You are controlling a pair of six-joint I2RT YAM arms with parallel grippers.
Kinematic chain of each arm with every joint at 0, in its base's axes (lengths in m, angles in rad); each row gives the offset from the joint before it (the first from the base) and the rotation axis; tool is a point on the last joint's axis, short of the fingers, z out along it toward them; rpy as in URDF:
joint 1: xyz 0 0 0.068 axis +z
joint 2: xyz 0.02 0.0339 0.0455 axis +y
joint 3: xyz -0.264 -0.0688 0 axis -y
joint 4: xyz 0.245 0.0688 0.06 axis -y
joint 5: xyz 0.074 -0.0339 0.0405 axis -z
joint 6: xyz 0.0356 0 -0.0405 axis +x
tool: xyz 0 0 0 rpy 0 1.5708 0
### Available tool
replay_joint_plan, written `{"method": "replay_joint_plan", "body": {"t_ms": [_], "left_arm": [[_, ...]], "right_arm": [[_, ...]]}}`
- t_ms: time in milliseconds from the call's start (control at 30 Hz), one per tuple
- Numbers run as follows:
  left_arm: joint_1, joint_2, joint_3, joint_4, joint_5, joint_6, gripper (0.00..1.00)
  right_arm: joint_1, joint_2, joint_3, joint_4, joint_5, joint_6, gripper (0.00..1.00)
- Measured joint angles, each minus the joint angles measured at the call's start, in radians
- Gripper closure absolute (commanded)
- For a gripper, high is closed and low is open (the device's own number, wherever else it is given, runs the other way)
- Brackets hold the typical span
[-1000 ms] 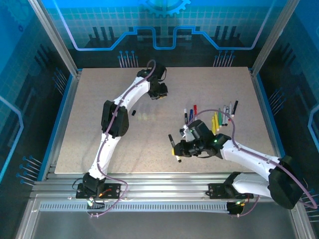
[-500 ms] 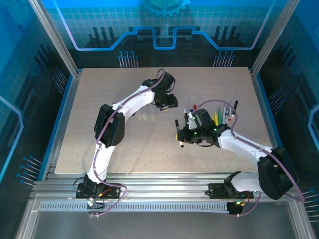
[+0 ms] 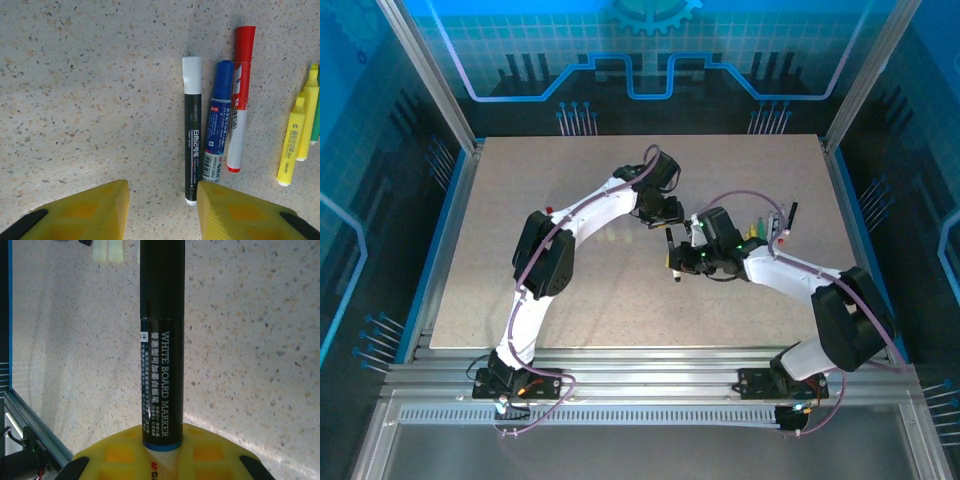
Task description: Open the pen caps
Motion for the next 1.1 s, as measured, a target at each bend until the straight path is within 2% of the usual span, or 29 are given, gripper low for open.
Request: {"method": "replay_joint_plan", "body": {"t_ms": [133, 233, 300, 667, 800, 867, 900, 1100], "left_arm": [[0.0, 0.0, -0.001, 0.002, 0.0, -0.009, 0.64], [0.001, 0.0, -0.001, 0.001, -0.003, -0.018, 0.73], [0.003, 0.0, -0.002, 0.0, -0.01, -0.021, 0.75], [0.006, 0.0, -0.002, -0.006, -0.02, -0.022, 0.71], [0.007, 0.001, -0.002, -0.006, -0.025, -0.024, 0.82], [0.008, 0.002, -0.002, -0.007, -0.027, -0.021, 0.97], [0.008, 0.003, -0.002, -0.007, -0.028, -0.022, 1.0], [0.011, 0.029, 0.027, -0.028, -0.031, -0.017, 1.0]], "right_arm": [[-0.009, 0.047, 0.023, 0.053, -0.001, 0.009, 1.0], [-0.014, 0.081, 0.038, 0.081, 0.0, 0.02, 1.0], [-0.017, 0.096, 0.04, 0.1, 0.0, 0.027, 1.0], [-0.023, 0.16, 0.04, 0.211, -0.001, 0.096, 1.0], [-0.026, 0.162, 0.04, 0.222, 0.0, 0.11, 1.0], [-0.028, 0.162, 0.04, 0.222, 0.0, 0.113, 1.0], [-0.028, 0.162, 0.04, 0.221, 0.0, 0.114, 1.0], [-0.032, 0.162, 0.035, 0.209, -0.008, 0.117, 1.0]]}}
